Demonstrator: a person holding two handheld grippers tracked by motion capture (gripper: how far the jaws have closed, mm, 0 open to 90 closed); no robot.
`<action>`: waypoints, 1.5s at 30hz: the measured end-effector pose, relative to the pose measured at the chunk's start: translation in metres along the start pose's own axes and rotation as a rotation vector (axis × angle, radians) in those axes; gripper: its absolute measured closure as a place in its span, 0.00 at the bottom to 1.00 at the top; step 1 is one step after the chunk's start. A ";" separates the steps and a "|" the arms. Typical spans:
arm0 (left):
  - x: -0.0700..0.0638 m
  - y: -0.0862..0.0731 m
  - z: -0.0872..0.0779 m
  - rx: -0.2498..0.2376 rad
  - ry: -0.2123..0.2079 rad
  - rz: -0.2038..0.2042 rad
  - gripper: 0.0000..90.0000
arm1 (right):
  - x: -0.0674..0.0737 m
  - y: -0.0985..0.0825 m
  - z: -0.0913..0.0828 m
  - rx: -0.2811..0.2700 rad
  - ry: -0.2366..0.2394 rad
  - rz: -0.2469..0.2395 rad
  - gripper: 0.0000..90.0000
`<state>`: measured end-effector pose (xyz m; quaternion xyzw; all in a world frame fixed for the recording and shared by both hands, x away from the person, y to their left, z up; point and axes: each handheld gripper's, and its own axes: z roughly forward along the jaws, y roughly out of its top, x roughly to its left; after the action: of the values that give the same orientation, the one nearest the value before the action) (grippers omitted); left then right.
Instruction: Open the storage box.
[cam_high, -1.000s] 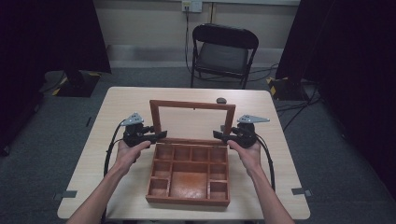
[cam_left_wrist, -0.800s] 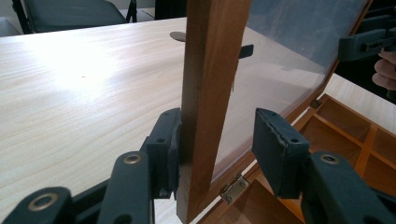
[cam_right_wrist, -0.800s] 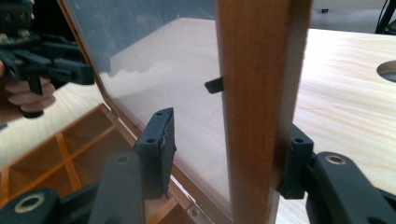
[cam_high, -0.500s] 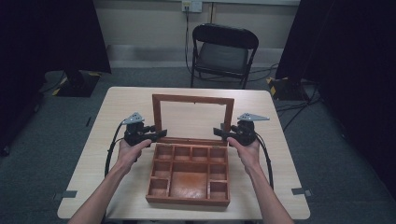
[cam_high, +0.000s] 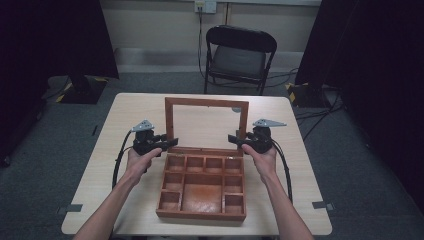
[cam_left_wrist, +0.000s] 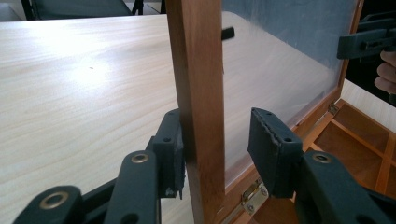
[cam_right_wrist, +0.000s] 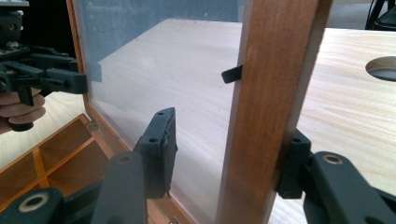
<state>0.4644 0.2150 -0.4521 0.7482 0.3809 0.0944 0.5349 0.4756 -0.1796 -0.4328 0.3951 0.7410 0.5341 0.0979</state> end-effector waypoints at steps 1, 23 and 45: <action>0.000 -0.001 0.000 0.002 0.005 0.002 0.62 | 0.000 0.000 0.001 0.000 0.000 0.004 0.55; 0.006 -0.006 0.005 0.042 0.031 -0.011 0.61 | -0.008 -0.006 0.018 0.015 -0.041 0.048 0.43; 0.015 -0.015 0.016 0.082 0.010 -0.091 0.53 | -0.019 -0.016 0.038 0.069 -0.067 0.122 0.26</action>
<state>0.4766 0.2157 -0.4760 0.7509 0.4205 0.0581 0.5058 0.5016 -0.1673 -0.4678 0.4604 0.7298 0.4996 0.0762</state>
